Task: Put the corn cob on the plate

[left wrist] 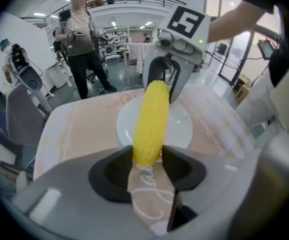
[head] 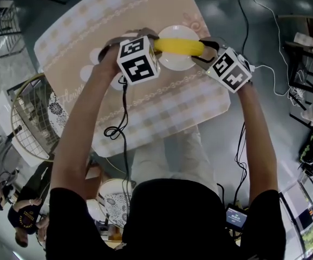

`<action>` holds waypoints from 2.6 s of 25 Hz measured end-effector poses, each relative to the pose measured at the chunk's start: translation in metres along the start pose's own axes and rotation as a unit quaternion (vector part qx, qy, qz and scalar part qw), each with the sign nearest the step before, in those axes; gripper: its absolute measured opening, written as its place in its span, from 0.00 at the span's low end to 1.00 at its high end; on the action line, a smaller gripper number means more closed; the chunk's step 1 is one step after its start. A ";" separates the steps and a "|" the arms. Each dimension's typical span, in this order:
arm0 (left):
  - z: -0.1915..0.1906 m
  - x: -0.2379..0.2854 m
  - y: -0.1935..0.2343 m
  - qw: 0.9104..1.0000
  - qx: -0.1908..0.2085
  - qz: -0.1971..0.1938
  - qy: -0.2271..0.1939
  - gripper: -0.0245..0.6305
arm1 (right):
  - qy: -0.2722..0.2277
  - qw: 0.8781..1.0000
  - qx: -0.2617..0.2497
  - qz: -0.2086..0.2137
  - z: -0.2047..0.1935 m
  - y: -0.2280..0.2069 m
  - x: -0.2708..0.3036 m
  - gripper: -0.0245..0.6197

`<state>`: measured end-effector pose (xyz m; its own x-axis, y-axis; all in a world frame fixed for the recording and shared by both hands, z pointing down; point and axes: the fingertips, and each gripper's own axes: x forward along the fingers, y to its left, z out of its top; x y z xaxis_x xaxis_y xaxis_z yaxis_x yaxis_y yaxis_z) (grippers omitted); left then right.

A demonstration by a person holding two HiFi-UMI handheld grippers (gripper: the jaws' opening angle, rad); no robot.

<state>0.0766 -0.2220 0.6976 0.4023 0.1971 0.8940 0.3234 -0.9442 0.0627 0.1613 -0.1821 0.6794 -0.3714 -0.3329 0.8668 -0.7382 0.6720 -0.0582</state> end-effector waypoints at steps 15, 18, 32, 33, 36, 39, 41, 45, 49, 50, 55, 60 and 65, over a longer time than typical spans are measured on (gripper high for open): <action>0.003 -0.005 0.001 0.999 -0.002 0.036 -0.026 0.35 | -0.002 1.000 -0.016 -0.016 0.001 0.001 -0.003 0.44; 0.000 -0.009 0.001 0.999 -0.008 0.040 -0.025 0.35 | -0.008 1.000 -0.014 -0.017 0.004 0.000 -0.009 0.44; 0.029 -0.103 0.003 0.981 -0.102 0.130 -0.102 0.17 | -0.091 0.994 0.024 -0.054 0.056 0.006 -0.088 0.40; 0.034 -0.113 0.003 0.977 -0.107 0.142 -0.114 0.15 | -0.102 0.993 0.024 -0.060 0.062 0.007 -0.097 0.36; 0.051 -0.142 0.001 0.967 -0.118 0.178 -0.143 0.12 | -0.133 0.988 0.021 -0.081 0.081 0.007 -0.122 0.25; 0.066 -0.166 -0.005 0.960 -0.117 0.204 -0.151 0.11 | -0.156 0.982 0.014 -0.103 0.095 0.005 -0.148 0.19; 0.076 -0.182 -0.010 0.955 -0.123 0.217 -0.160 0.10 | -0.167 0.979 0.015 -0.116 0.101 0.006 -0.165 0.16; 0.094 -0.216 -0.026 0.937 -0.143 0.256 -0.189 0.06 | -0.198 0.972 0.020 -0.127 0.112 0.015 -0.194 0.09; 0.098 -0.246 -0.040 0.914 -0.176 0.296 -0.216 0.05 | -0.227 0.964 0.024 -0.137 0.126 0.022 -0.217 0.05; 0.098 -0.253 -0.043 0.908 -0.186 0.303 -0.222 0.05 | -0.233 0.962 0.024 -0.139 0.129 0.024 -0.223 0.05; 0.115 -0.286 -0.062 0.884 -0.209 0.327 -0.260 0.05 | -0.268 0.953 0.016 -0.142 0.142 0.034 -0.255 0.04; 0.136 -0.311 -0.084 0.852 -0.232 0.348 -0.314 0.05 | -0.317 0.939 0.020 -0.131 0.154 0.051 -0.281 0.04; 0.157 -0.323 -0.101 0.825 -0.254 0.367 -0.347 0.05 | -0.351 0.932 -0.011 -0.092 0.165 0.068 -0.298 0.04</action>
<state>0.0482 -0.1493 0.3327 0.7805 -0.5402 0.3145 -0.5556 -0.8301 -0.0472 0.1286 -0.1465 0.3350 -0.5223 -0.7891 0.3234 -0.8166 0.5720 0.0771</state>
